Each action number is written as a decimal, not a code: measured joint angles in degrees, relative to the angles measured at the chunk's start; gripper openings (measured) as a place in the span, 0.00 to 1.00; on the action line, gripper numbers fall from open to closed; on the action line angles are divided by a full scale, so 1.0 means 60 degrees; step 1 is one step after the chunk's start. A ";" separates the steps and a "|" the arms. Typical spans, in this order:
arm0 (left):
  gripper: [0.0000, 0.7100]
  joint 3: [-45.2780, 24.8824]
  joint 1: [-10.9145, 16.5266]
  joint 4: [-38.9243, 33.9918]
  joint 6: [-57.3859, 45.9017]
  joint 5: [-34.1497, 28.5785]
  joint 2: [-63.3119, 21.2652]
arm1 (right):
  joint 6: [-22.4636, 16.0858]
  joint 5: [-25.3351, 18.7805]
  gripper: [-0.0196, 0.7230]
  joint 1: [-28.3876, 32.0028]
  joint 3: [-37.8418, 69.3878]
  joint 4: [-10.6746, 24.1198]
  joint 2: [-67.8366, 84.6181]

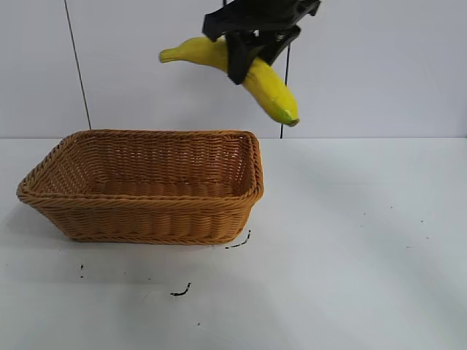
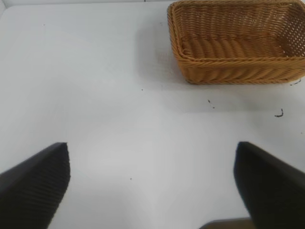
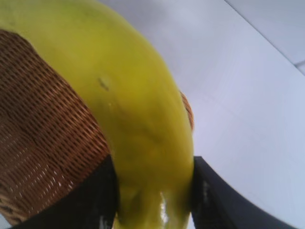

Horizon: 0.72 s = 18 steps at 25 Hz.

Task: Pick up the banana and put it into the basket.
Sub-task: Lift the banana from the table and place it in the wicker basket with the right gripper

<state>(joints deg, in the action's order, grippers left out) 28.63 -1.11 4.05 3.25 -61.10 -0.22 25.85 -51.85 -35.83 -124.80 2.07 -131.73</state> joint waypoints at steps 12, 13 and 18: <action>0.98 0.0000 0.0000 0.0000 0.0000 0.0000 0.0000 | 0.0328 0.0567 0.42 -0.0055 -0.0011 -0.0062 -0.1266; 0.98 0.0000 0.0000 0.0000 0.0000 0.0000 0.0000 | 0.0328 0.0567 0.42 -0.0055 -0.0011 -0.0088 -0.1314; 0.98 0.0000 0.0000 0.0000 0.0000 0.0000 0.0000 | 0.0328 0.0533 0.42 -0.0055 -0.0011 -0.0164 -0.1372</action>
<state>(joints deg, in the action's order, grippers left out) 28.63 -1.11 4.05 3.25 -61.10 -0.22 27.82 -48.65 -36.17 -124.87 1.09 -139.96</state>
